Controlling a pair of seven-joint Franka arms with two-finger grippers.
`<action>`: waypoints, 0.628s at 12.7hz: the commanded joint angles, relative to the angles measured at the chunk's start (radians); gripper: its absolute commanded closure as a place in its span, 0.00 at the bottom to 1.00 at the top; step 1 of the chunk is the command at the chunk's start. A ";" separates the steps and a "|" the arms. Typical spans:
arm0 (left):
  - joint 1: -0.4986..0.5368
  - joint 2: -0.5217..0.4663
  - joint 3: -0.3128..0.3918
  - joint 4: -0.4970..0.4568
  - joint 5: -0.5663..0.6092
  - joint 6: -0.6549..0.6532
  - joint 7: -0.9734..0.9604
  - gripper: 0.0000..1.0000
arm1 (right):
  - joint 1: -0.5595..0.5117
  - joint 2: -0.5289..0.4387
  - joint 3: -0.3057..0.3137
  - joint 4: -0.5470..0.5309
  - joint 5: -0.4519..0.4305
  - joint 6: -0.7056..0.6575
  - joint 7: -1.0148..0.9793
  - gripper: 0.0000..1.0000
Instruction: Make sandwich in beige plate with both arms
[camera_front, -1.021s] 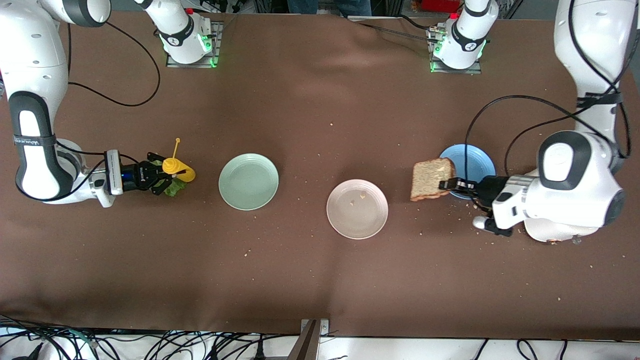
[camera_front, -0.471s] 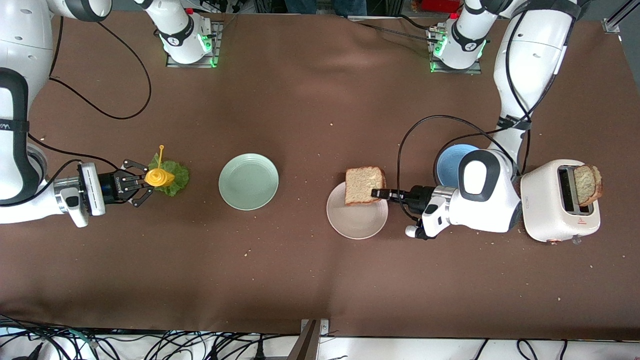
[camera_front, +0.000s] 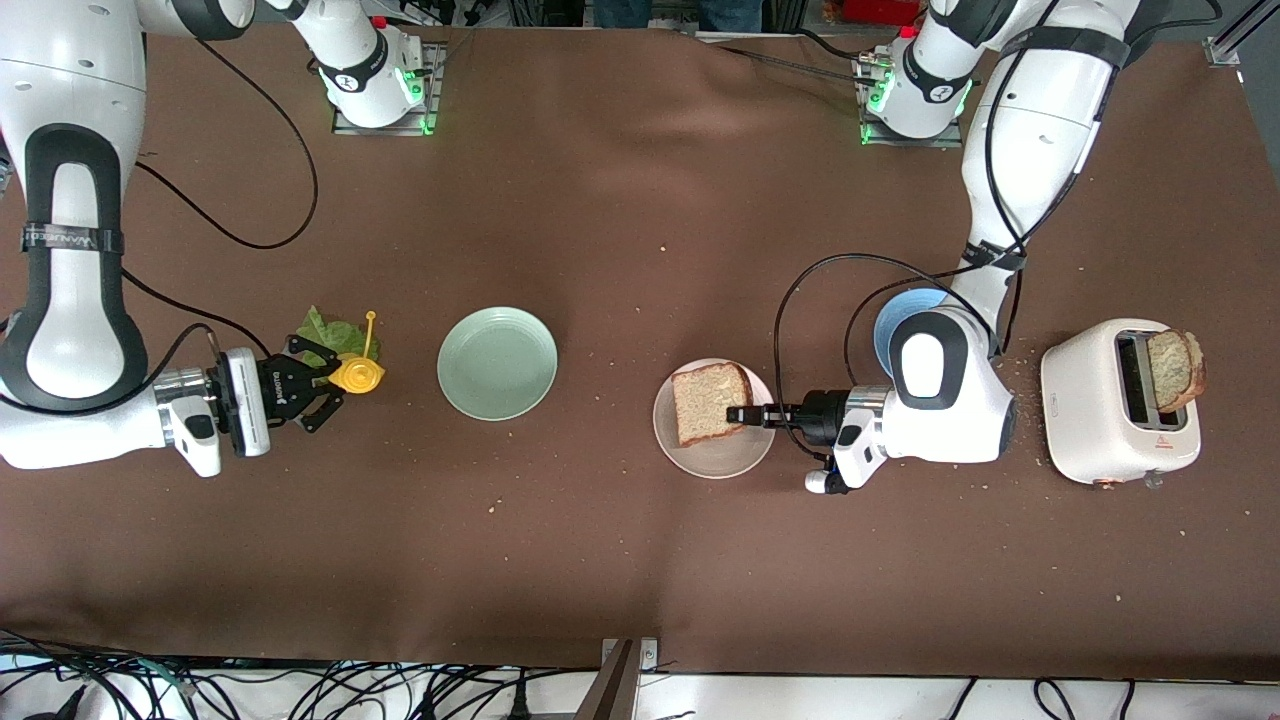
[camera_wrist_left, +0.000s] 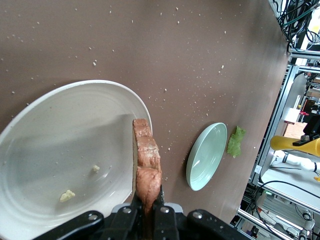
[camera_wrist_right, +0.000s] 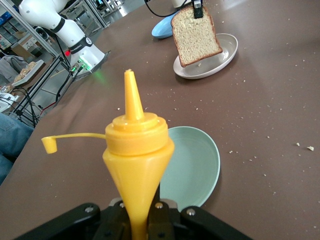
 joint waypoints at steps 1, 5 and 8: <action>-0.025 0.022 0.008 0.022 -0.031 0.014 0.006 1.00 | 0.059 0.003 -0.005 0.054 -0.045 0.031 0.138 1.00; -0.019 0.022 0.014 0.013 -0.024 0.014 0.006 0.20 | 0.131 0.003 -0.002 0.090 -0.112 0.087 0.238 1.00; -0.003 0.011 0.027 -0.006 0.098 0.011 0.000 0.00 | 0.193 0.003 -0.004 0.090 -0.140 0.128 0.358 1.00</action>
